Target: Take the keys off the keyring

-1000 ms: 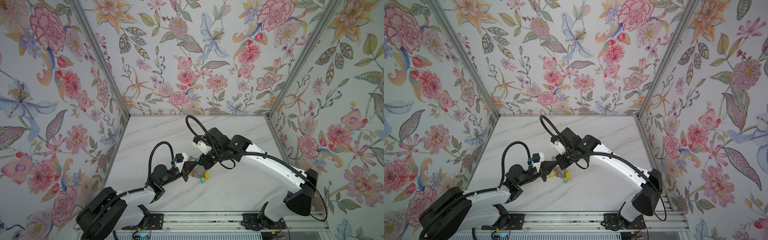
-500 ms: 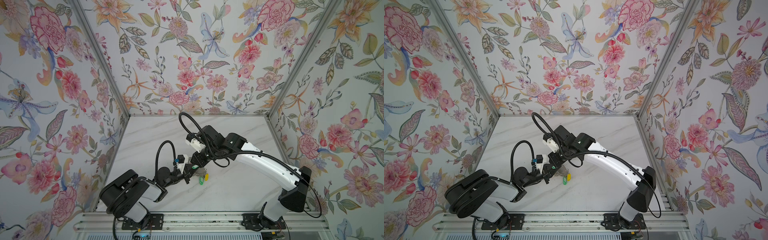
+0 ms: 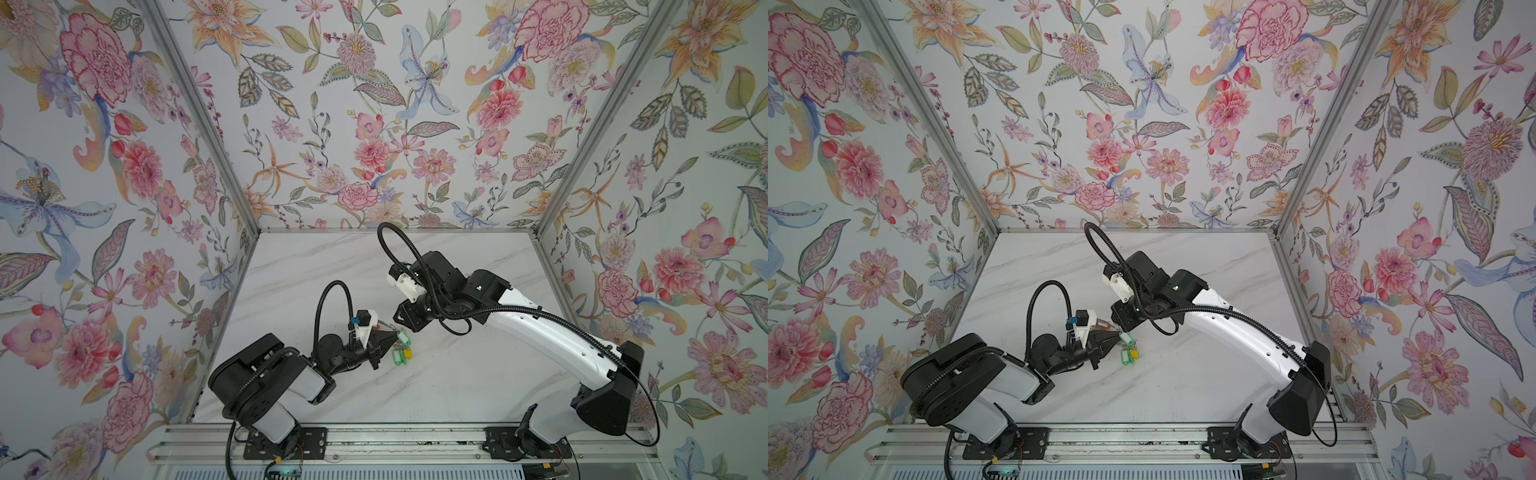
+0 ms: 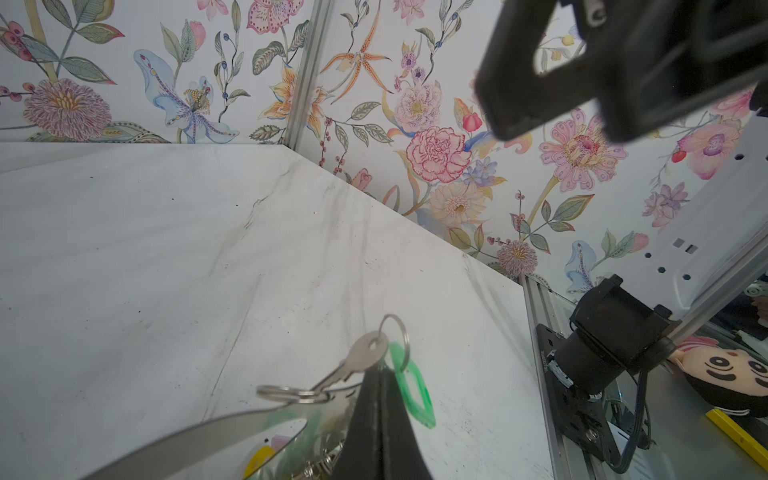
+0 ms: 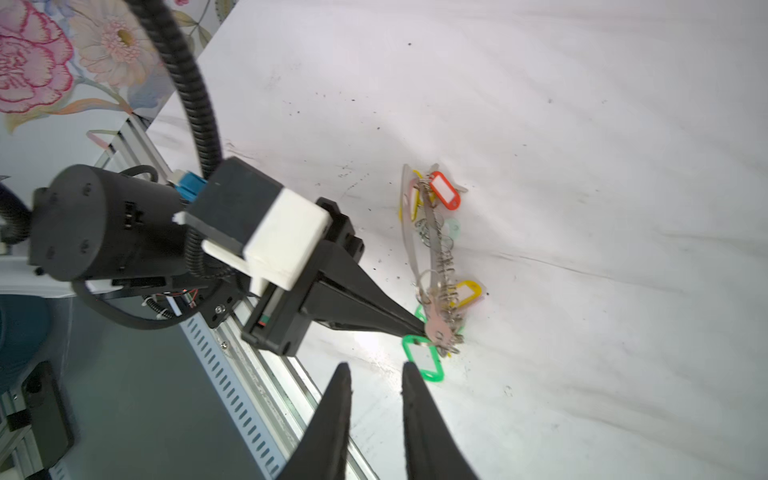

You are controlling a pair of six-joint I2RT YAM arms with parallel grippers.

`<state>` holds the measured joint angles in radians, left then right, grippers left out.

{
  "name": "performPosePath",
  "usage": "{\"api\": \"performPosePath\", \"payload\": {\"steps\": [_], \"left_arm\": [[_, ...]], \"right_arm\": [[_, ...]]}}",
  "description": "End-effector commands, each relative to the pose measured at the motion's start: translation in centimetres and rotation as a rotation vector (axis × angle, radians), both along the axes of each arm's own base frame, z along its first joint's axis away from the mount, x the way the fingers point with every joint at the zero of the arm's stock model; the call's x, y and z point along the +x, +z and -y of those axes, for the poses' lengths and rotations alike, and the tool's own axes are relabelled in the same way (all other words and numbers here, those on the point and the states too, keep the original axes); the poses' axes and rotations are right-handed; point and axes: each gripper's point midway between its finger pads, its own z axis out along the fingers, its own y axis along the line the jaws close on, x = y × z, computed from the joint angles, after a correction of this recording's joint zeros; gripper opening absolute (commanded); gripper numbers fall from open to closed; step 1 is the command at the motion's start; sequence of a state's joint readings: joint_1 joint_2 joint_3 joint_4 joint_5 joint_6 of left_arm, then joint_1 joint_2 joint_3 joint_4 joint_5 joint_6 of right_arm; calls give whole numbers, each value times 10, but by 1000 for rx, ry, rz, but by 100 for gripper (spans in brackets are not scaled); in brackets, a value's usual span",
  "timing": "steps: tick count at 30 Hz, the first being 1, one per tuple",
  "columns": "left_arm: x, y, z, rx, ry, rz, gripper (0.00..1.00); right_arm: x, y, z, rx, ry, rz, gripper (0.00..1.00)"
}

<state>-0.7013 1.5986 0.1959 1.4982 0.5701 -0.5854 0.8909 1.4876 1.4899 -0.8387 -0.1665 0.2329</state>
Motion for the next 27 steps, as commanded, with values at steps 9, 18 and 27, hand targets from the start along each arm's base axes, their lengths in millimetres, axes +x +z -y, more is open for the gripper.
{"api": "performPosePath", "payload": {"steps": [9, 18, 27], "left_arm": [[-28, 99, -7, -271, -122, 251, 0], [-49, 140, -15, -343, -297, 254, 0], [-48, 156, -24, -354, -340, 248, 0]], "right_arm": [[12, -23, 58, 125, -207, -37, 26], [-17, -16, 34, 230, -72, -24, 27], [-45, 9, 30, 365, 48, 68, 26]]}}
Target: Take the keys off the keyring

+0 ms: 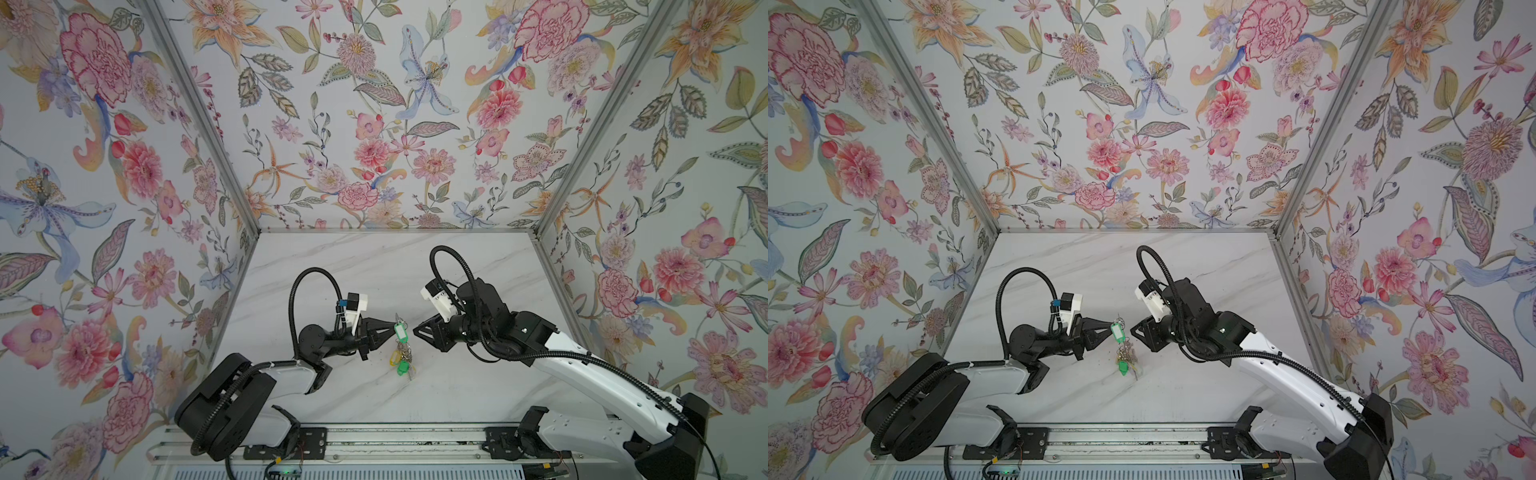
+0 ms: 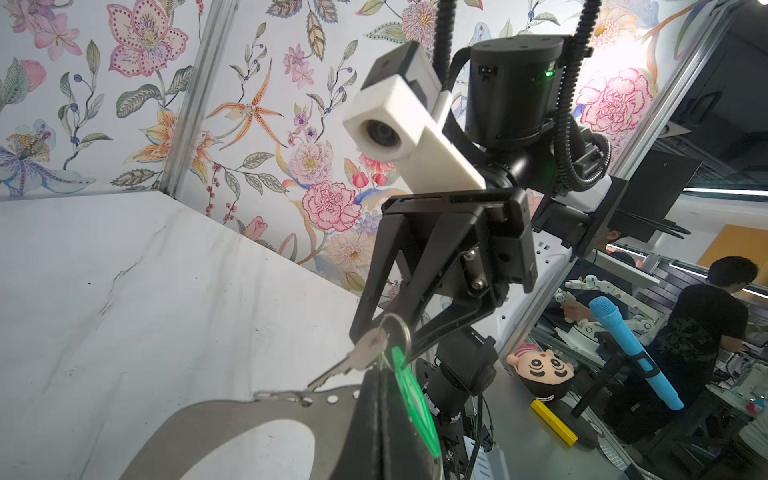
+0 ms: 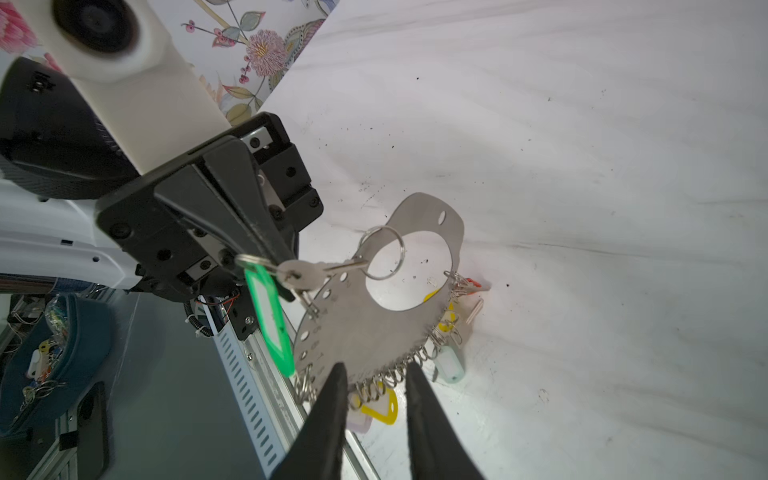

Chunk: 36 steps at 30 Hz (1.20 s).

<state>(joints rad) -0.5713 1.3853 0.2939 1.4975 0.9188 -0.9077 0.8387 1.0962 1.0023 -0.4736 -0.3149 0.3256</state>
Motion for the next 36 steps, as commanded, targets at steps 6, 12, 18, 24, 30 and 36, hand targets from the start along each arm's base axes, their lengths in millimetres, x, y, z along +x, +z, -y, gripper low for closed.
{"api": "performPosePath", "payload": {"steps": [6, 12, 18, 24, 30, 36], "left_arm": [[-27, 68, -11, -175, -80, 253, 0], [-26, 70, -11, -181, -84, 240, 0], [-29, 74, -14, -190, -81, 244, 0], [-31, 75, -15, -194, -81, 248, 0], [-31, 77, -15, -201, -76, 248, 0], [-28, 76, -14, -199, -71, 247, 0]], "right_arm": [[-18, 28, -6, 201, 86, 76, 26], [-19, 41, -20, 279, 137, 64, 24], [-13, 40, -25, 265, 128, 61, 21], [-5, 38, -19, 252, 90, 66, 20], [-1, 35, -18, 246, 80, 54, 24], [-5, 43, -28, 284, 116, 54, 25]]}}
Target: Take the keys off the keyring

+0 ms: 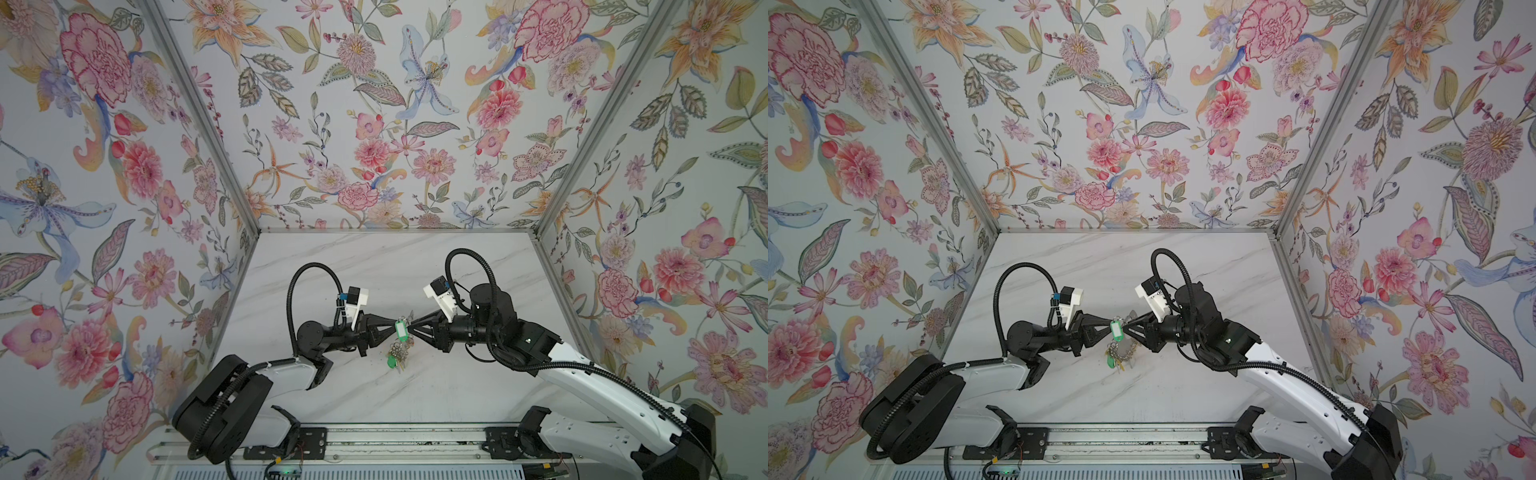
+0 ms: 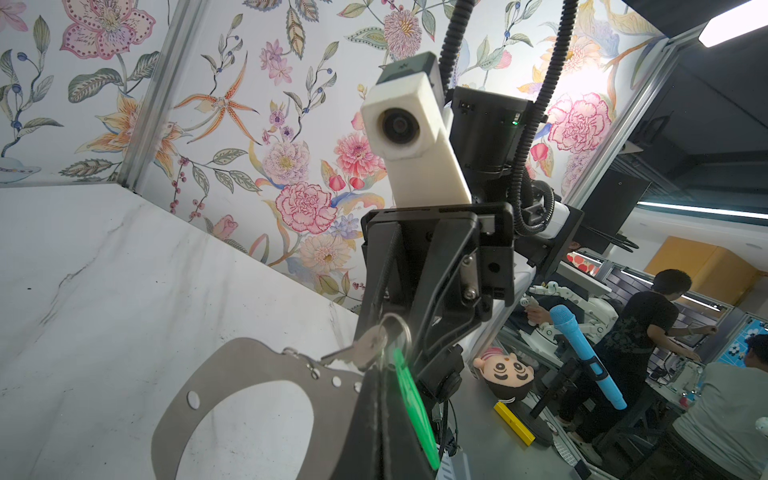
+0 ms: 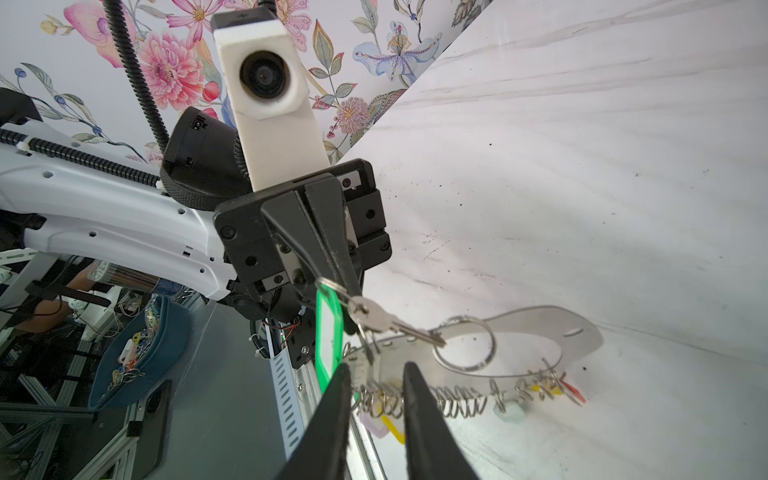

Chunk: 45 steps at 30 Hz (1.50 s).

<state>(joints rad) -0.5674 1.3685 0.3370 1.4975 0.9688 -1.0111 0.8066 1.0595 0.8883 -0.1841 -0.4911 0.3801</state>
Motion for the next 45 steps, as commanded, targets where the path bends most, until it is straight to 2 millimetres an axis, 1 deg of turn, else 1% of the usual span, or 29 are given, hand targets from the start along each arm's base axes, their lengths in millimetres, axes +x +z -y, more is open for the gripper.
{"api": "performPosePath", "payload": {"steps": [1, 11, 15, 16, 18, 22, 25, 28, 34, 39, 42, 45], "left_arm": [[-22, 57, -16, -176, 3, 276, 0], [-22, 55, -14, -173, 2, 270, 0], [-20, 54, -14, -171, 7, 267, 0], [-20, 54, -14, -171, 8, 267, 0], [-20, 54, -14, -172, 8, 267, 0], [-20, 52, -14, -170, 11, 267, 0], [-20, 51, -14, -168, 14, 264, 0], [-19, 51, -15, -169, 19, 262, 0], [-16, 51, -14, -171, 29, 259, 0], [-16, 49, -14, -169, 33, 254, 0], [-14, 47, -14, -167, 41, 250, 0], [-12, 44, -14, -164, 47, 243, 0]], "right_arm": [[0, 20, -9, 60, 24, 25, 24], [1, 24, -15, 76, 38, 25, 20], [-1, 20, -20, 61, 56, 18, 20], [-2, 19, -21, 58, 60, 15, 19], [-3, 20, -22, 56, 63, 19, 14], [-2, 19, -18, 41, 47, 24, 9], [-2, 21, -15, 42, 39, 30, 9], [-2, 23, -12, 44, 28, 35, 12], [-1, 23, -14, 58, 27, 34, 12], [-1, 26, -13, 56, 25, 40, 7], [-1, 23, -13, 43, 26, 36, 1], [-2, 22, -11, 24, 26, 39, 0]]}}
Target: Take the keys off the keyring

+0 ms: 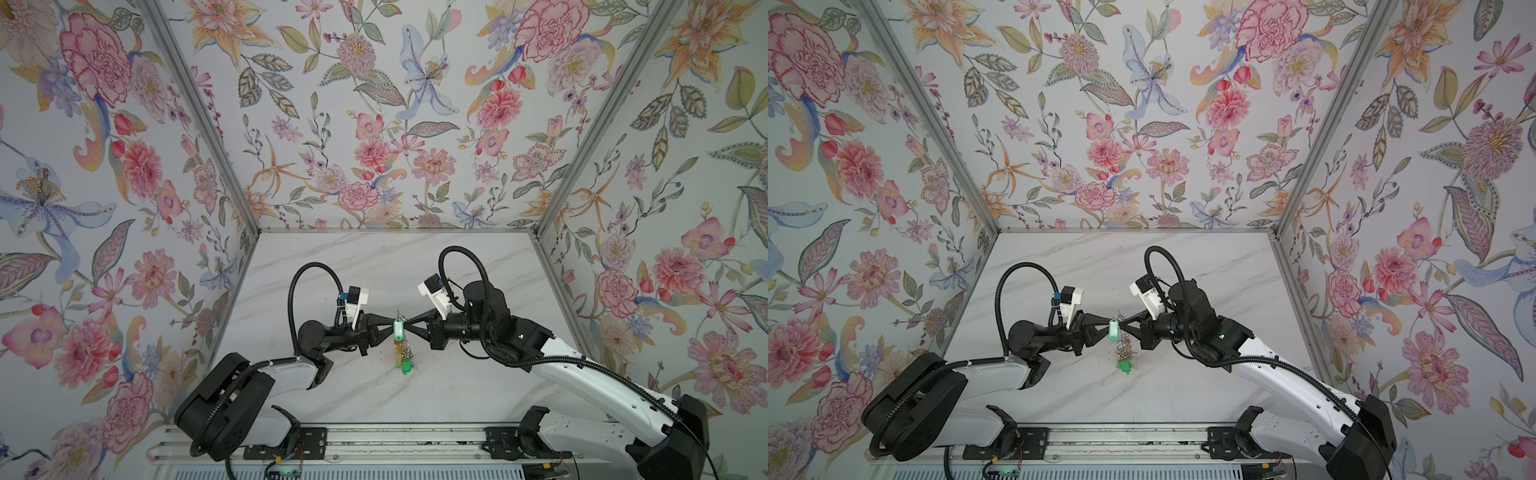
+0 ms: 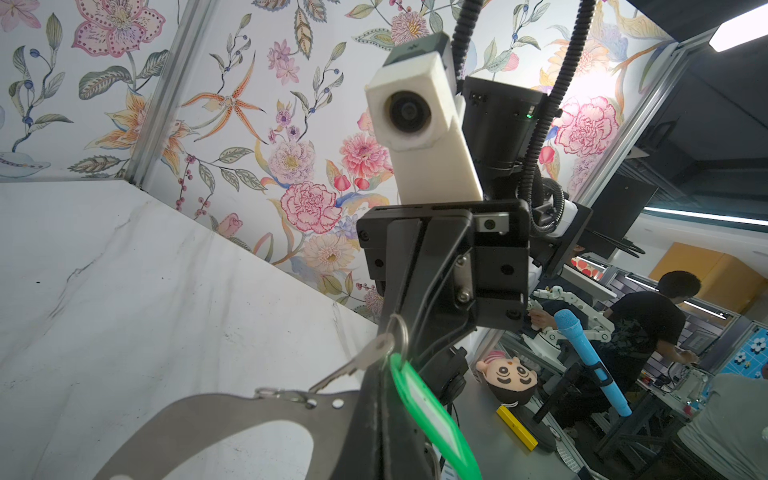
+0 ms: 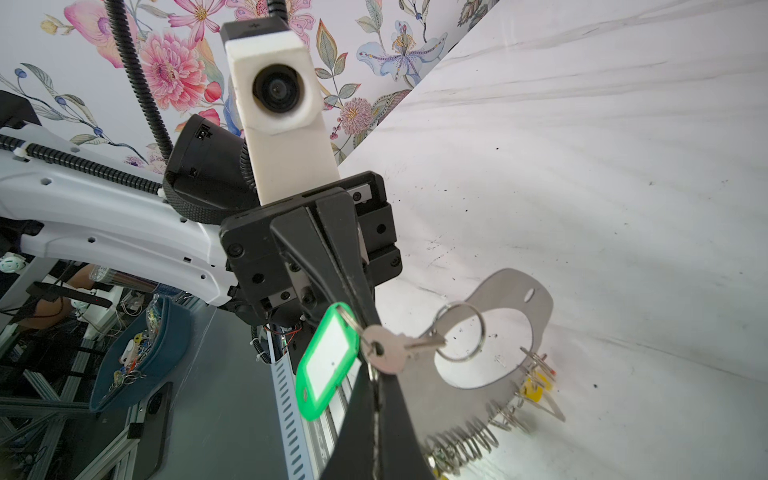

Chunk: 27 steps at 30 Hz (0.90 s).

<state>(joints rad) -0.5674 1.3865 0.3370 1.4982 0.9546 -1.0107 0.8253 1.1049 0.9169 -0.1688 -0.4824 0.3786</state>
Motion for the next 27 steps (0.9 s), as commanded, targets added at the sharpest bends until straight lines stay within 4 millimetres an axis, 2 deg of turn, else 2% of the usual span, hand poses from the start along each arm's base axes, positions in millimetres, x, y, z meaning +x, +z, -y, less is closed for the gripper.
{"api": "performPosePath", "payload": {"steps": [1, 2, 5, 9, 14, 19, 21, 22, 27], "left_arm": [[-15, 48, -15, -164, 40, 258, 0], [-14, 47, -15, -163, 44, 256, 5], [-11, 40, -17, -152, 64, 242, 31], [-5, 27, -22, -132, 108, 219, 46], [1, 10, -28, -92, 160, 198, 50], [7, -5, -36, -49, 215, 191, 51], [10, -3, -40, -48, 241, 203, 51], [8, -13, -44, -25, 253, 184, 51], [13, -24, -49, 36, 301, 190, 52]], "right_arm": [[-4, 21, 1, 20, 9, 41, 0], [-4, 21, 2, 8, 5, 43, 0], [-3, 18, 6, -39, -6, 49, 0], [-1, 11, 14, -141, -29, 59, 0], [1, -8, 17, -336, -35, 58, 0], [5, -44, 5, -621, -36, 83, 0], [14, -56, 13, -772, -80, 122, 0], [18, -60, 17, -829, -96, 132, 0], [25, -48, 21, -850, -127, 149, 0]]}}
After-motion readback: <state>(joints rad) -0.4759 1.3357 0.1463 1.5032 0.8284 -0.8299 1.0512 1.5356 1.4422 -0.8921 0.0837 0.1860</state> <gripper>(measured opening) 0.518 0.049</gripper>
